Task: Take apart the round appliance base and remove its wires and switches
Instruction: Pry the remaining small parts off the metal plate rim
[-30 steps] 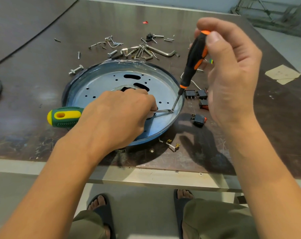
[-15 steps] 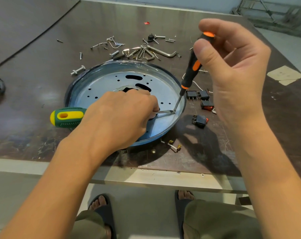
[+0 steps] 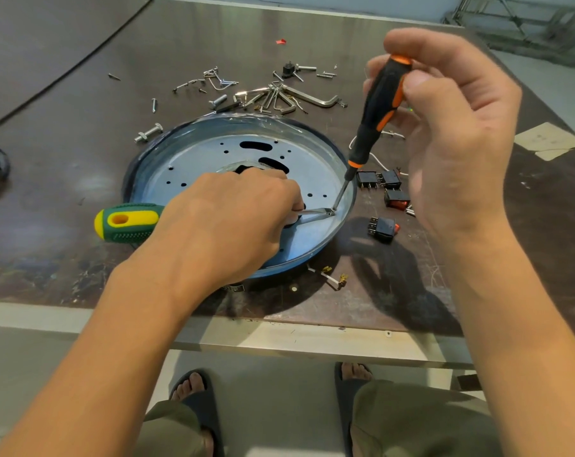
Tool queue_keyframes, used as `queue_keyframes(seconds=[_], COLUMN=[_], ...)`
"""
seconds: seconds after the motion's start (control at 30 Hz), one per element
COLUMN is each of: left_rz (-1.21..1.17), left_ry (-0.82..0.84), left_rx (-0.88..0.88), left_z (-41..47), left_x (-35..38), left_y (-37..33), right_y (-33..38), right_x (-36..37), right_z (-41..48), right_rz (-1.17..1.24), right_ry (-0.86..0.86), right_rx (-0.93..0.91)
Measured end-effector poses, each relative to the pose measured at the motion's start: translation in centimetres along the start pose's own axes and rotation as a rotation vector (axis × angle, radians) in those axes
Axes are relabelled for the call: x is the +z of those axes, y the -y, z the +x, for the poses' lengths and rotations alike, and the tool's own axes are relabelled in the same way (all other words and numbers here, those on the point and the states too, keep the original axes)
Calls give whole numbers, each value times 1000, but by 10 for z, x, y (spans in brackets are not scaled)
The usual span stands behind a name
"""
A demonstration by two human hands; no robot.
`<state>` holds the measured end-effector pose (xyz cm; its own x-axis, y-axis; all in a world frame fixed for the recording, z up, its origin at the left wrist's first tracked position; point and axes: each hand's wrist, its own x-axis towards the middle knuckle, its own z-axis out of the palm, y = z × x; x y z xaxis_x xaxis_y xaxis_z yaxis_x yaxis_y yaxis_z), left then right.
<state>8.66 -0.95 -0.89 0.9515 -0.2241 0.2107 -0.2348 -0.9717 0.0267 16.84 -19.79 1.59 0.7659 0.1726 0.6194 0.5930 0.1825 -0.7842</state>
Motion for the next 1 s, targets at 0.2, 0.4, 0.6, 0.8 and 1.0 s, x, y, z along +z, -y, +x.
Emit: queue_keyframes(seconds=[0.2,0.4,0.6,0.8,1.0], left_rz=[2,14,12,23,18], left_ry=[2,-5,-13,-9,-10], left_rx=[-5,-3,5,5,8], left_z=[-1,0,-1,-1,-1], left_x=[-1,-2,-2,-2,-2], left_y=[-1,-1,-1,-2,-1], right_y=[-2,-1,-4,1,1], right_x=[3,4,3,7,7], right_z=[2,1,2,0,0], right_rz=[-67,-45,-54,-61,-91], right_ry=[-33,-61,-53,-77,4], right_rx=[-48,5,-3,45,3])
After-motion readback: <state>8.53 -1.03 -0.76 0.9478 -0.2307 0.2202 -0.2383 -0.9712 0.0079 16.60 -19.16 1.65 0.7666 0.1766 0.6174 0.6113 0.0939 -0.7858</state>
